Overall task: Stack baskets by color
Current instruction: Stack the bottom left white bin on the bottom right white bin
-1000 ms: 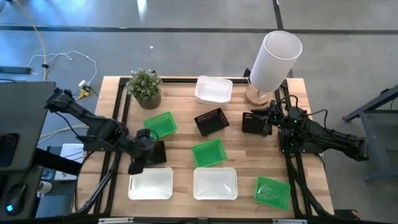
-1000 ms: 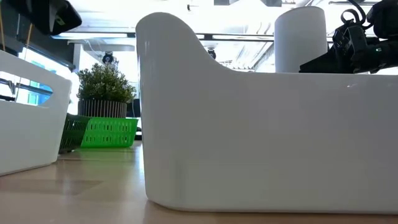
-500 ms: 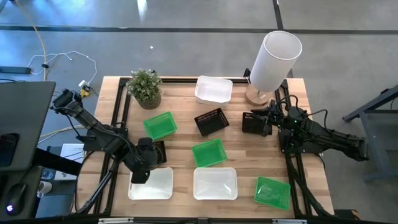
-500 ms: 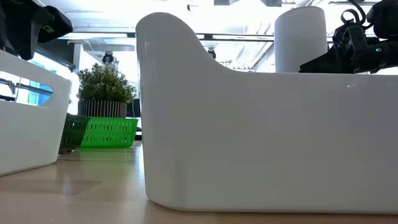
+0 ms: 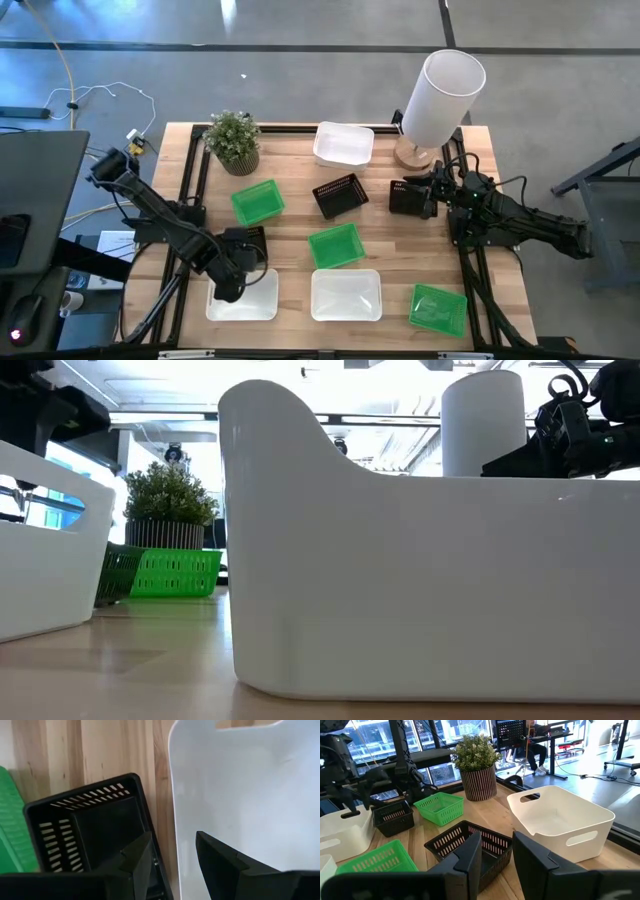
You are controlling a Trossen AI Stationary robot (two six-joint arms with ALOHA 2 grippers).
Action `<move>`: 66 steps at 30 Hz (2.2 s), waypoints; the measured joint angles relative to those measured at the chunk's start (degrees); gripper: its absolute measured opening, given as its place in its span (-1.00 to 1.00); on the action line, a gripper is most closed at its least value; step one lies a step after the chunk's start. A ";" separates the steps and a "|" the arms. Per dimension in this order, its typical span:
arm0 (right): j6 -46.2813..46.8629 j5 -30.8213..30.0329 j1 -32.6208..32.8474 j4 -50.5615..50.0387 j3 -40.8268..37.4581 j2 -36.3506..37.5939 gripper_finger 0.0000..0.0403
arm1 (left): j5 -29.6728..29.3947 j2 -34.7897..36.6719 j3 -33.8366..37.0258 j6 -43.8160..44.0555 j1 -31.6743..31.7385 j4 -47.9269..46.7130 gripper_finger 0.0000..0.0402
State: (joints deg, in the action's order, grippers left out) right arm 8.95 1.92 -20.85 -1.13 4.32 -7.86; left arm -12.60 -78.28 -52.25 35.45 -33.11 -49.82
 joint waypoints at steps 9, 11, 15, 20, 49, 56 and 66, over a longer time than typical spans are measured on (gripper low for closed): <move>0.01 -0.01 -0.01 0.00 0.00 0.00 -0.51 | 0.40 -4.17 0.00 1.50 -1.28 0.36 -0.30; 0.00 0.01 -0.02 0.00 0.00 0.00 -0.51 | 0.39 -4.95 0.00 1.89 -1.41 0.36 -0.30; 0.00 0.01 0.00 0.00 -0.01 0.00 -0.51 | 0.41 -6.52 0.00 1.92 -1.46 0.38 -0.30; 0.01 0.00 -0.01 0.00 -0.02 0.00 -0.51 | 0.41 -8.01 0.00 1.92 -1.46 0.64 -0.30; 0.01 0.00 -0.01 -1.45 -0.11 -0.04 -0.51 | 0.36 -11.09 0.02 1.44 -1.37 4.44 -0.84; 0.00 -0.01 -0.01 -1.66 -0.11 -0.05 -0.51 | 0.33 -11.07 0.02 1.94 -1.35 4.82 -0.97; 0.01 0.01 0.01 -1.68 -0.11 -0.07 -0.51 | -0.02 -10.21 -2.66 0.58 0.55 4.62 -1.00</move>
State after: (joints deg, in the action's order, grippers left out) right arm 8.96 1.93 -20.84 -2.81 4.21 -7.92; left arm -12.62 -88.49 -54.91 36.03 -32.56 -45.20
